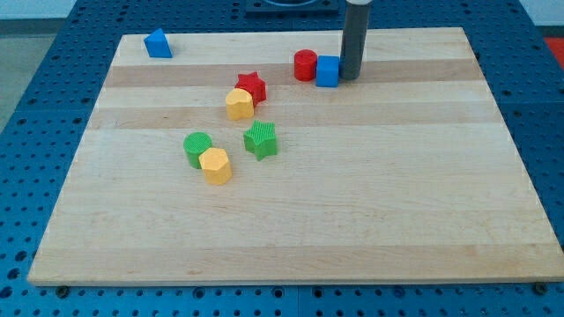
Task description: Slide the blue cube and red circle towards top center
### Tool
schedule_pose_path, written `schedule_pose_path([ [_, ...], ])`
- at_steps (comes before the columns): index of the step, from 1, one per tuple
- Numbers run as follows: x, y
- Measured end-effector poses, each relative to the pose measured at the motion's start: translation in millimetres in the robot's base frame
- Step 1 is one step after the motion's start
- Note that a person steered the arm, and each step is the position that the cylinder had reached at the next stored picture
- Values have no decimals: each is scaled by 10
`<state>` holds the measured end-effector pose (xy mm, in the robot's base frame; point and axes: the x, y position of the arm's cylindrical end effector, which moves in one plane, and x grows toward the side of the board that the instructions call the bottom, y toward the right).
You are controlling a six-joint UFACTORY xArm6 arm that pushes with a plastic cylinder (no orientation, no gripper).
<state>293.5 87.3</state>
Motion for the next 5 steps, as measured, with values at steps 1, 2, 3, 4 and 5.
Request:
schedule_pose_path([
  [1, -150, -10],
  [2, -235, -57],
  [3, -241, -294],
  [4, -241, -548],
  [5, -241, -772],
])
